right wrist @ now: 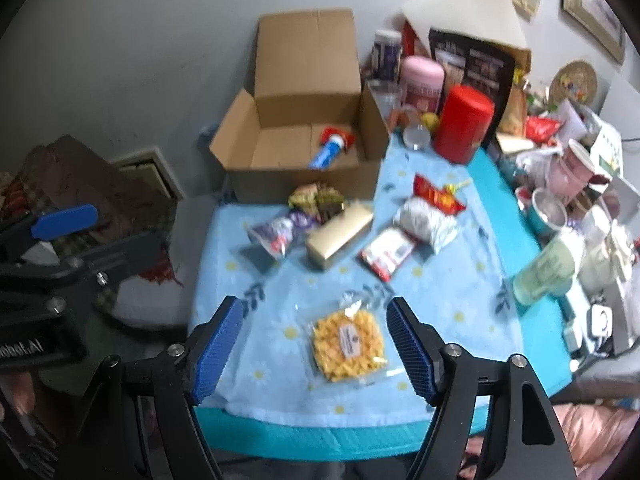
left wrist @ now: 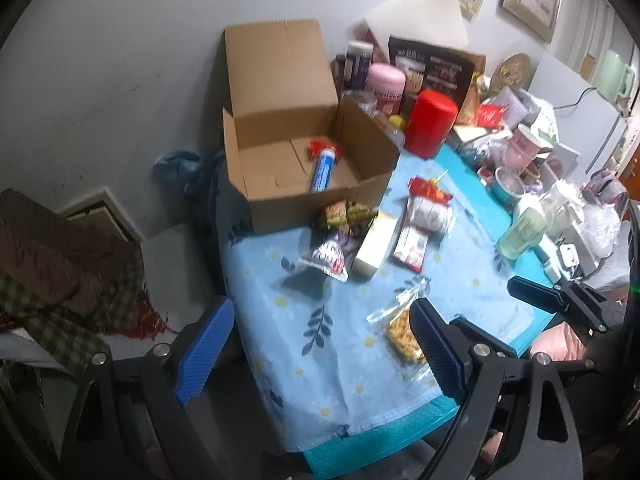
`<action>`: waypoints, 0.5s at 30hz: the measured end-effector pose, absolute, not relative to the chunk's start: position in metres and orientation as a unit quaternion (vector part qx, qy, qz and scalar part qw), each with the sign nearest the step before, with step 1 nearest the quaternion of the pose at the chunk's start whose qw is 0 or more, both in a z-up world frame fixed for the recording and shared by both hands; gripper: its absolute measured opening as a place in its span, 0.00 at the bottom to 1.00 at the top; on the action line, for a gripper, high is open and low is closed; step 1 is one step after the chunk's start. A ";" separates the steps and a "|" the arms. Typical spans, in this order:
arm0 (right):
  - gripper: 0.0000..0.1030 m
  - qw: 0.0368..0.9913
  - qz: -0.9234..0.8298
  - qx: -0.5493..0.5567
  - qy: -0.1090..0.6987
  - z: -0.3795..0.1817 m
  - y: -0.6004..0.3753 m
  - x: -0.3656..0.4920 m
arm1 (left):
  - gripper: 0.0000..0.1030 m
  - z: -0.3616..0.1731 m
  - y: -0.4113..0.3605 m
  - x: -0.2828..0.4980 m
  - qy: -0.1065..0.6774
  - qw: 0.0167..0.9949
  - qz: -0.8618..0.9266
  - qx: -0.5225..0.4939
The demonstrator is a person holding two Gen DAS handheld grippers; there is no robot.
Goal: Organize snacks
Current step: 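Withdraw both tools from the box back over the table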
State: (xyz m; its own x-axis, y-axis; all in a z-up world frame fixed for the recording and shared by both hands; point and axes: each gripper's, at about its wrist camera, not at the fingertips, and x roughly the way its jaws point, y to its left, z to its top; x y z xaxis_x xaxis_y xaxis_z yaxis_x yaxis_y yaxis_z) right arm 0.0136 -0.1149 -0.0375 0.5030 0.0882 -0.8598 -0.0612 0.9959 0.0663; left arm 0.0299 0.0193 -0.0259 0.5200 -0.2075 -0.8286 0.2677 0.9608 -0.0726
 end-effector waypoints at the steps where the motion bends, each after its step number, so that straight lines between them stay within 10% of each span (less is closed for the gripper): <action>1: 0.81 0.864 0.043 0.012 0.501 -0.044 -0.117 0.013 | 0.88 -0.033 0.017 0.031 0.477 0.868 -0.137 0.033; 15: 1.00 0.840 0.069 -0.005 0.537 -0.127 -0.134 0.029 | 0.88 -0.105 0.000 0.050 0.527 0.839 -0.128 0.040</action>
State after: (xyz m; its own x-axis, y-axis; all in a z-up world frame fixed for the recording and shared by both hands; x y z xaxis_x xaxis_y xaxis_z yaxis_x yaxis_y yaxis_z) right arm 0.0291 -0.1342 -0.1266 0.4129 0.1104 -0.9041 -0.1219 0.9904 0.0653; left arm 0.0497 0.0003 -0.1046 0.4116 -0.1732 -0.8948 0.2571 0.9640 -0.0683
